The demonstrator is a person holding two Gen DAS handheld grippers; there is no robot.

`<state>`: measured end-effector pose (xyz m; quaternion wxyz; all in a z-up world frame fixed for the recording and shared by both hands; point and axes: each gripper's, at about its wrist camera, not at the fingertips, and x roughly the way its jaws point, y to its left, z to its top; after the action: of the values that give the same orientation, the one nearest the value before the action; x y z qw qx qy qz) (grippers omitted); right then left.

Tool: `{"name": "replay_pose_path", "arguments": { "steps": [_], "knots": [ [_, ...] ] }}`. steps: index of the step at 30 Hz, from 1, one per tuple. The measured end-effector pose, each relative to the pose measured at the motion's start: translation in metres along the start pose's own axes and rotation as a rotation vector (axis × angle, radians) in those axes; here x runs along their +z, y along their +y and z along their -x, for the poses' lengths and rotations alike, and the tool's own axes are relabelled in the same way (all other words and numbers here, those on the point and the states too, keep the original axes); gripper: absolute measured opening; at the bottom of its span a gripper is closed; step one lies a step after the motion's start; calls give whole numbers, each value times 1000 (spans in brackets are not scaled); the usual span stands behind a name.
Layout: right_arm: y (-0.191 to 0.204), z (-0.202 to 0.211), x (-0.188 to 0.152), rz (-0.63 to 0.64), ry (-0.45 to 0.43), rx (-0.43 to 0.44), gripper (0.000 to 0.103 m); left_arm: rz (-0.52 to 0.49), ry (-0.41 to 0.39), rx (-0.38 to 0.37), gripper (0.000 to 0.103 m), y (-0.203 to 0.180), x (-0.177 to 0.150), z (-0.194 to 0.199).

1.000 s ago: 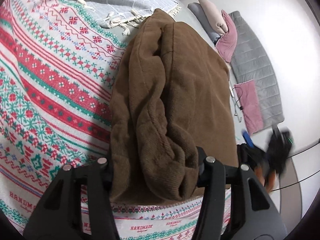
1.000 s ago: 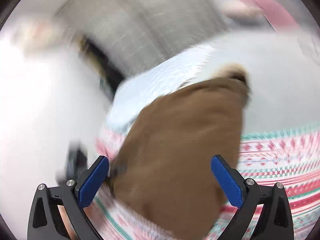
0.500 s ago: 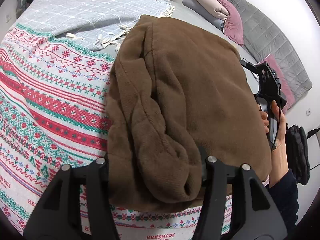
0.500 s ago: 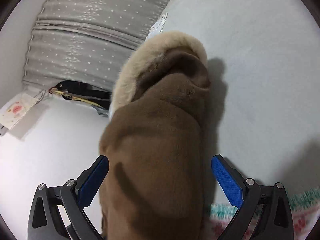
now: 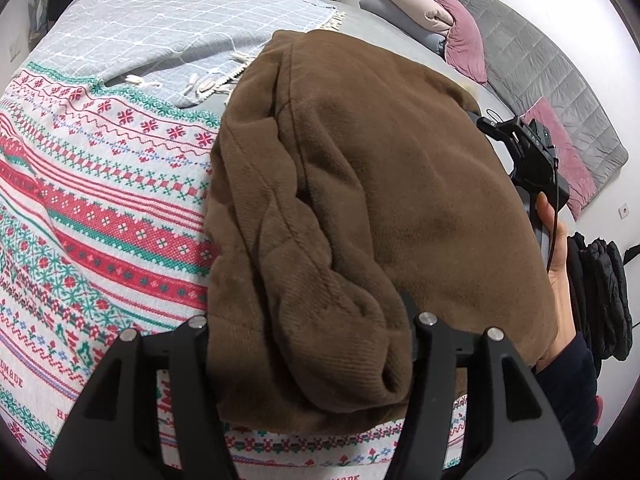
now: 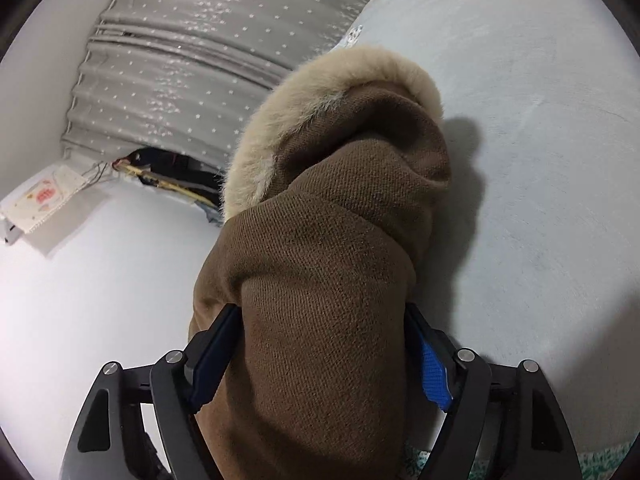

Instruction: Fold large clothes

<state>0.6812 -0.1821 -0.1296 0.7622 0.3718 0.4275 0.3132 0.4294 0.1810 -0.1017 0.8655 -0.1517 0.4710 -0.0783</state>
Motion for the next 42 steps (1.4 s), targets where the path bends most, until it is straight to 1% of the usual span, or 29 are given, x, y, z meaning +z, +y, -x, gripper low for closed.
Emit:
{"name": "replay_pose_path", "arguments": {
  "steps": [4, 9, 11, 13, 15, 17, 19, 21, 24, 26, 28, 29, 31, 33, 35, 37, 38, 40, 41, 42],
  "knots": [
    [11, -2, -8, 49, -29, -38, 74, -13, -8, 13, 60, -3, 0, -3],
    [12, -3, -5, 55, -29, -34, 71, -7, -6, 5, 60, -1, 2, -4],
    [15, -5, -3, 66, -34, -38, 67, -6, -10, 7, 59, -1, 2, -4],
    [20, -3, -5, 87, -41, -53, 63, -7, -18, 13, 55, -2, 3, -3],
    [28, -3, -5, 125, -45, -89, 57, -18, -31, 23, 51, -5, 3, -1],
    [42, -6, -5, 195, -46, -159, 55, -23, -33, 35, 49, -7, 4, 1],
    [52, -7, -6, 236, -50, -203, 53, -5, -32, 39, 46, -7, 6, 3],
    [58, -6, -7, 256, -57, -228, 50, 4, -40, 46, 43, -7, 7, 5],
    [67, -1, -9, 289, -70, -248, 46, -12, -58, 63, 41, -10, 6, 9],
    [73, 2, -9, 300, -75, -252, 45, -4, -62, 54, 40, -9, 6, 12],
    [81, 1, -8, 312, -62, -287, 44, 18, -71, 24, 38, -8, 10, 20],
    [89, 2, -8, 332, -55, -307, 42, 24, -82, 8, 38, -7, 11, 25],
    [106, 5, -5, 354, -51, -316, 40, 26, -106, -19, 37, -10, 13, 37],
    [131, 14, -5, 395, -57, -331, 39, 25, -116, -33, 37, -13, 13, 49],
    [161, 24, -10, 445, -70, -370, 39, 53, -115, -74, 36, -13, 15, 67],
    [183, 35, -13, 462, -79, -381, 38, 70, -136, -130, 36, -15, 17, 96],
    [196, 44, -15, 476, -85, -386, 38, 65, -158, -144, 36, -21, 18, 115],
    [220, 67, -18, 491, -99, -384, 38, 47, -207, -168, 36, -34, 16, 156],
    [235, 88, -21, 493, -115, -371, 38, 42, -222, -180, 36, -40, 12, 169],
    [246, 103, -25, 497, -126, -364, 38, 34, -241, -198, 36, -51, 7, 190]
  ]
}}
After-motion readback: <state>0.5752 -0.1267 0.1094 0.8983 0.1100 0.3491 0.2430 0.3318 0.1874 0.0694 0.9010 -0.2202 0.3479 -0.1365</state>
